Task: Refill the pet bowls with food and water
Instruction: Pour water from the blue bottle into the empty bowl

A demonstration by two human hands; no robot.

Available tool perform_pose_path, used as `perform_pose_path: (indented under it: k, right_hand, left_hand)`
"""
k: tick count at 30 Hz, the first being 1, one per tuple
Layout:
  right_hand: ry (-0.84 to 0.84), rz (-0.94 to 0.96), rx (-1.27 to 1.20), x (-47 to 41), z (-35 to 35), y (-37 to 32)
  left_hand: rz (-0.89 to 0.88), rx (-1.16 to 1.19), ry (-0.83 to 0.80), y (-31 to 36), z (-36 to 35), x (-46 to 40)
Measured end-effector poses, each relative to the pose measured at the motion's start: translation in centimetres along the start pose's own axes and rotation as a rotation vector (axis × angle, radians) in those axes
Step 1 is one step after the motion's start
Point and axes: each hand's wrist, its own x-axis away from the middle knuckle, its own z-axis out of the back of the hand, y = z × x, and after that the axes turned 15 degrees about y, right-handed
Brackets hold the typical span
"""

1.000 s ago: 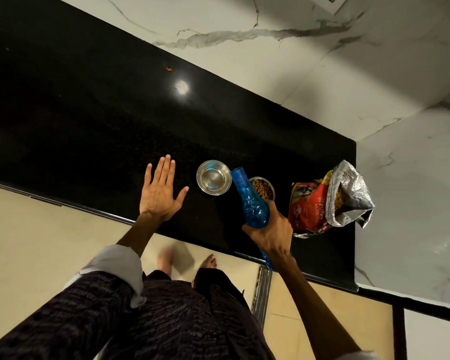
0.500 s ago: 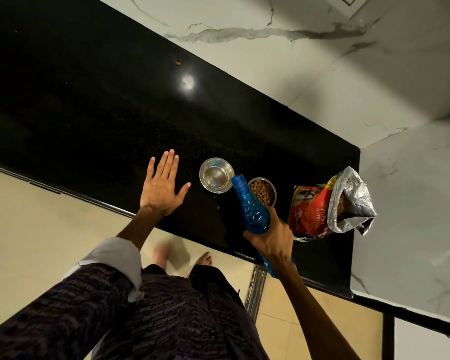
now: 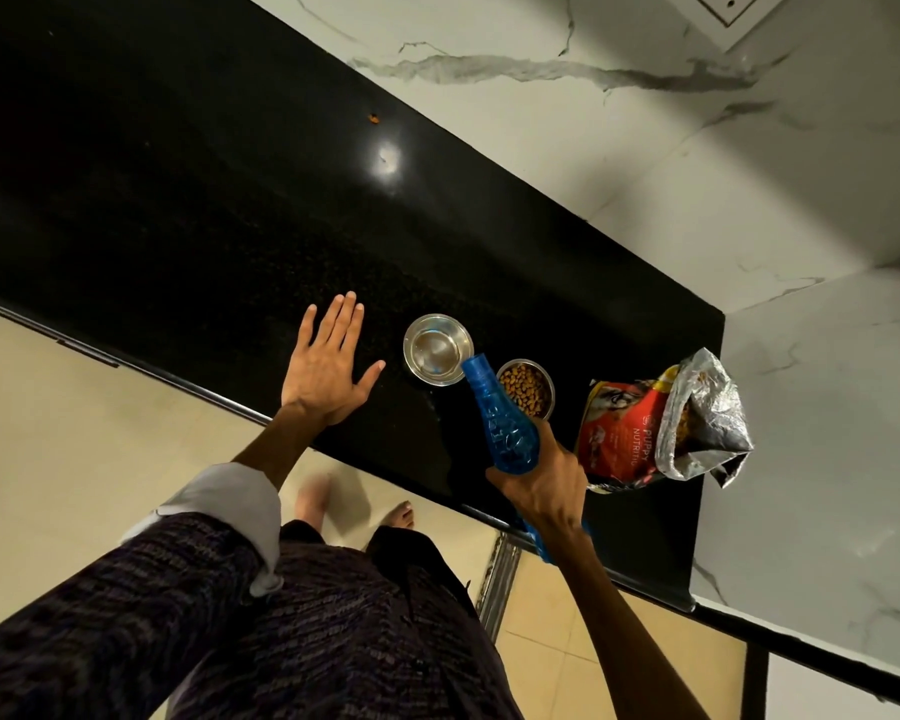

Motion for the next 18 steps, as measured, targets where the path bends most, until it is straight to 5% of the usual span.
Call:
perform_pose_path:
  k: [18]
  right_hand:
    - [-0.022,0.014,0.042,-0.72,-0.53,-0.16]
  left_hand:
    - [0.007,0.005,-0.018,-0.07,0.55,-0.04]
